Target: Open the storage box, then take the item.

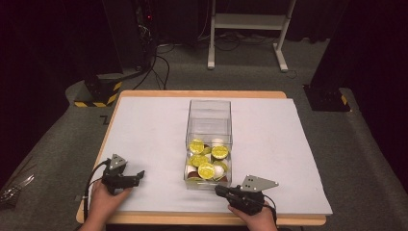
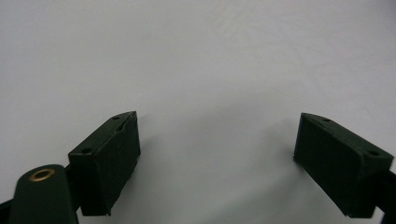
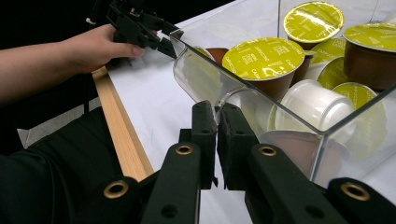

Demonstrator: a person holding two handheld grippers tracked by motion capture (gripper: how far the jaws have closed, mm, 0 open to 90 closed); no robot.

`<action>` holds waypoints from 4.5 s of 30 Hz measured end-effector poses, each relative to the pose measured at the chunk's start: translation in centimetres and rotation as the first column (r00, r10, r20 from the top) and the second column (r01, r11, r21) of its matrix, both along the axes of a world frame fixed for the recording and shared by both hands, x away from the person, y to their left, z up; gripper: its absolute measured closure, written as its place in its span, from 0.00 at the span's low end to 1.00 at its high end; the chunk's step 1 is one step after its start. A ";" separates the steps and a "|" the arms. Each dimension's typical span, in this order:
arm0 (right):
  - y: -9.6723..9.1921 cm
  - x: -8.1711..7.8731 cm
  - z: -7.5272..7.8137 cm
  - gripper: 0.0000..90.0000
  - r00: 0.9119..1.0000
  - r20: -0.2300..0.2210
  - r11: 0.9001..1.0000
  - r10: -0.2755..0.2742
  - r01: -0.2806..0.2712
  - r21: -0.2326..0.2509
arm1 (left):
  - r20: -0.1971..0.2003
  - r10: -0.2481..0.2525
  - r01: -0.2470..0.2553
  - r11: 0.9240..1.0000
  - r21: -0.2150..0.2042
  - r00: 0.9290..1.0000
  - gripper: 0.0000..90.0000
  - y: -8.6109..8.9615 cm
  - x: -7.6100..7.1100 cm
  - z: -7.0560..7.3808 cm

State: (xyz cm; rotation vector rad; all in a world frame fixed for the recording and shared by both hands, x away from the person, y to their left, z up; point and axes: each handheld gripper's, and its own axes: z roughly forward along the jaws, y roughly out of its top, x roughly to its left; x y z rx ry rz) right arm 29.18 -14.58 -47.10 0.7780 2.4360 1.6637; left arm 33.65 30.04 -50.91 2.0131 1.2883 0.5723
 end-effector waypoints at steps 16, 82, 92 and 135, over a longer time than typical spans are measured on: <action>-1.5 0.0 0.5 0.92 0.999 0.023 0.998 -0.045 0.044 0.050 | 0.000 0.000 0.000 1.000 0.000 1.000 0.16 0.0 0.0 0.0; -8.0 4.7 -1.1 0.80 0.859 0.133 0.842 -0.494 0.511 -0.172 | 0.034 0.031 -0.032 0.999 0.022 0.999 0.14 -0.4 0.1 0.2; -8.4 4.8 -1.7 0.79 0.830 0.124 0.799 -0.543 0.557 -0.226 | 0.042 -0.014 0.016 0.999 -0.028 0.999 0.12 -1.1 0.2 0.8; -7.8 5.6 -2.9 0.59 0.832 0.118 0.752 -0.543 0.543 -0.373 | 0.118 -0.196 0.218 0.951 -0.220 0.974 0.13 -5.1 -0.5 5.0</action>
